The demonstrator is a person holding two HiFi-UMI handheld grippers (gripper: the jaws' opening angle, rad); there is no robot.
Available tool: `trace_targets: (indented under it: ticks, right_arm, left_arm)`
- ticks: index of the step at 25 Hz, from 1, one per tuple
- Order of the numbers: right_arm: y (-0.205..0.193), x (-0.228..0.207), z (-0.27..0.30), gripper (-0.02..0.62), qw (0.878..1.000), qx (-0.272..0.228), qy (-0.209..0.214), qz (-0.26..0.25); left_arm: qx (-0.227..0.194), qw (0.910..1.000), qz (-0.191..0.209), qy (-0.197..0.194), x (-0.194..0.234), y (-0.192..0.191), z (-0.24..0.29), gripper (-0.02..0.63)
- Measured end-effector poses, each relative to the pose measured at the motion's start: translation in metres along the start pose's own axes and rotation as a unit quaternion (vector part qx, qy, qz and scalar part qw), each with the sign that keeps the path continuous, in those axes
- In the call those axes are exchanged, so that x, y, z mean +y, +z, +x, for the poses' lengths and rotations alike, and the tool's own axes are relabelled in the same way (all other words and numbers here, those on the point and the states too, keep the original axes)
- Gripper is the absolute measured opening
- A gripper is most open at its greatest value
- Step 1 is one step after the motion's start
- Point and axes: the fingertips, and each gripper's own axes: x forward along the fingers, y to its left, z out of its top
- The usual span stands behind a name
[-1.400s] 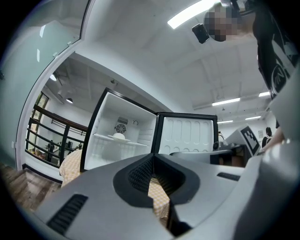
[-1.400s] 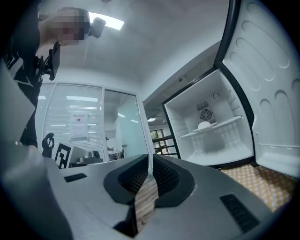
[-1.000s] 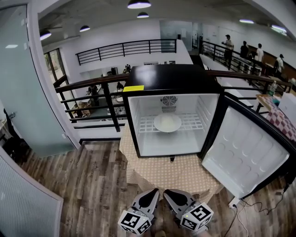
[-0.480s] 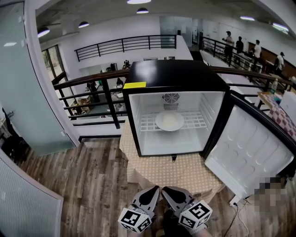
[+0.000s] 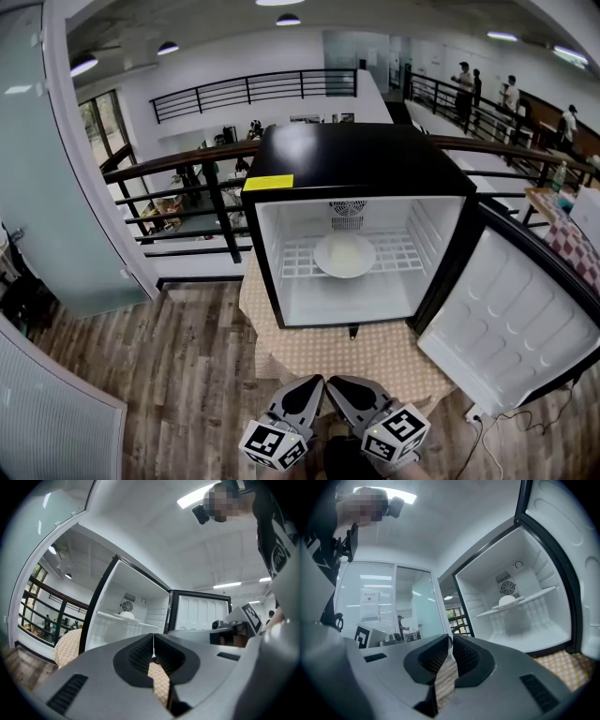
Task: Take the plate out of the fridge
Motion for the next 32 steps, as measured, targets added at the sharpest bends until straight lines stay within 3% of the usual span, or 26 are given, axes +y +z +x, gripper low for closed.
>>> trace_targets:
  ticks: [32]
  right_arm:
    - [0.027,-0.082,0.079,0.048,1.000,0.015,0.006,-0.002]
  left_arm:
    - [-0.011,0.9994,-0.006,0.032,0.079,0.012,0.084,0.011]
